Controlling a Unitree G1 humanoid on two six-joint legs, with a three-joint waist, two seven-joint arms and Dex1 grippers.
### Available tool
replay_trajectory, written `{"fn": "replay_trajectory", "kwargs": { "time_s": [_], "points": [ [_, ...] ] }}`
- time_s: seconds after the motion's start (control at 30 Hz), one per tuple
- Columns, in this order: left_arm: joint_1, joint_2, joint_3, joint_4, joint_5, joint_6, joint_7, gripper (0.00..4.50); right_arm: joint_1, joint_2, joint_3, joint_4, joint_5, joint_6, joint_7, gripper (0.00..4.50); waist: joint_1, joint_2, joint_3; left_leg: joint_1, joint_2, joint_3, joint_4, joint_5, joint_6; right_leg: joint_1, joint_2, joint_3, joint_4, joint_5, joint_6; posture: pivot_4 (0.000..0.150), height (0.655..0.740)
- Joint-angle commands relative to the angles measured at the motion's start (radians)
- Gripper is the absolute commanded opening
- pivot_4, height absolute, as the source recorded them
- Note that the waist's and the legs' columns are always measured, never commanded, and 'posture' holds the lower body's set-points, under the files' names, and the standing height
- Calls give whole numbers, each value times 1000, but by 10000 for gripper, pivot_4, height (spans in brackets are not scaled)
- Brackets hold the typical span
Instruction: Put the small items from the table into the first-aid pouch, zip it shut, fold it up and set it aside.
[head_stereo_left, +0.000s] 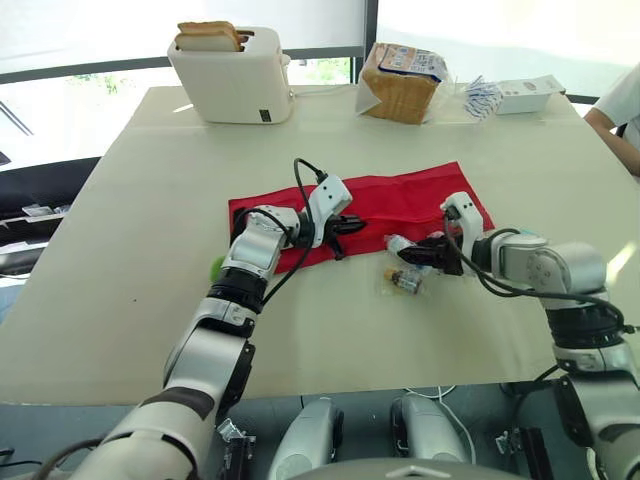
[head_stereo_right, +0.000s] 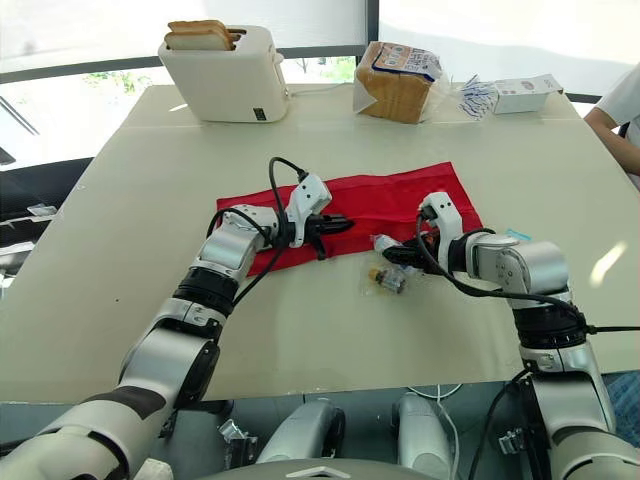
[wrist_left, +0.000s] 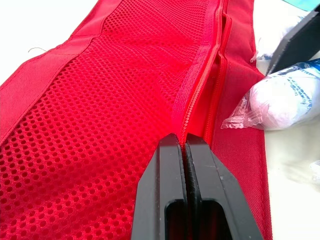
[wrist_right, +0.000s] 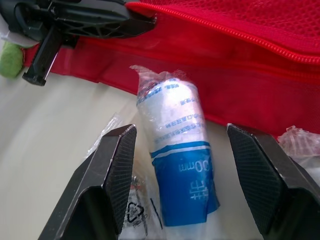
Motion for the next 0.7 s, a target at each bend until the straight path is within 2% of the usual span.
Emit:
{"fn": "replay_trajectory", "kwargs": {
  "time_s": [0.03,0.1,0.13,0.17,0.23,0.3,0.33,0.5,0.6,0.7],
  "points": [
    [1,-1,6,-48,-19,-5,-3,0,-17,-7,0,3,-3,-15,10,30796,0,0,0,0,0,0,0,0,0,0,0,0,0,0,0,1500,7400],
    [3,-1,6,-48,-18,-6,-3,0,-14,-13,11,8,-13,-22,15,30796,0,0,0,0,0,0,0,0,0,0,0,0,0,0,0,1500,7400],
    [3,-1,7,-48,-18,-6,-2,0,-12,-15,12,7,-14,-23,18,25571,0,0,0,0,0,0,0,0,0,0,0,0,0,0,0,1500,7400],
    [3,-1,7,-48,-18,-5,-1,0,-10,-17,10,2,-11,-20,21,22290,0,0,0,0,0,0,0,0,0,0,0,0,0,0,0,1500,7400],
    [3,-1,8,-49,-20,-4,-1,0,-3,-26,11,-17,-6,-14,29,11474,0,0,0,0,0,0,0,0,0,0,0,0,0,0,0,1500,7400],
    [3,0,8,-50,-20,-4,-2,0,3,-29,-5,-51,12,5,31,3009,0,0,0,0,0,0,0,0,0,0,0,0,0,0,0,1500,7400],
    [2,-1,10,-49,-22,-3,-2,0,2,-26,-19,-64,22,17,25,644,0,0,0,0,0,0,0,0,0,0,0,0,0,0,0,1500,7400],
    [-5,-7,18,-48,-41,15,-6,0,-46,54,-94,-102,66,87,-58,262,-1,0,0,0,0,0,0,0,0,0,0,0,0,0,0,1500,7400],
    [-5,-9,18,-50,-48,20,-10,0,-85,130,-118,-60,39,93,-147,262,-3,0,0,0,0,0,0,0,0,0,0,0,1,0,0,1500,7400],
    [-15,-20,26,-51,-66,38,-5,0,-85,162,-81,-33,-1,89,-194,262,1,0,0,0,0,0,0,0,0,-1,0,0,1,0,0,1500,7400]
  ]
}}
